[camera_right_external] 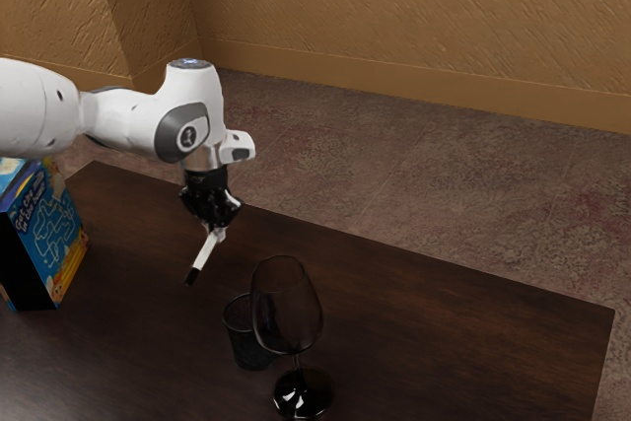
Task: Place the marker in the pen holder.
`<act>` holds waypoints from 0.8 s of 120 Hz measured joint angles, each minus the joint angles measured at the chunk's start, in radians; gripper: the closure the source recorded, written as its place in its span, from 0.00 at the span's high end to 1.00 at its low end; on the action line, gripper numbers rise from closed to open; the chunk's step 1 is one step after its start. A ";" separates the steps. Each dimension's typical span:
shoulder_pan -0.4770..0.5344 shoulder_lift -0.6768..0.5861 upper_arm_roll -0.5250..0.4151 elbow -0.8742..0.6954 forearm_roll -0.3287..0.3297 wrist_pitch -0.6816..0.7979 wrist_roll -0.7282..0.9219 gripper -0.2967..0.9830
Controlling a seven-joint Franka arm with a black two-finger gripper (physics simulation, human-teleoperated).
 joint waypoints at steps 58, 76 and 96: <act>-0.202 -0.079 -0.010 0.069 0.004 -0.220 -0.096 0.17; -0.237 -0.069 -0.013 0.074 -0.004 -0.229 -0.124 0.18; -0.255 -0.068 -0.018 0.069 -0.021 -0.232 -0.153 0.18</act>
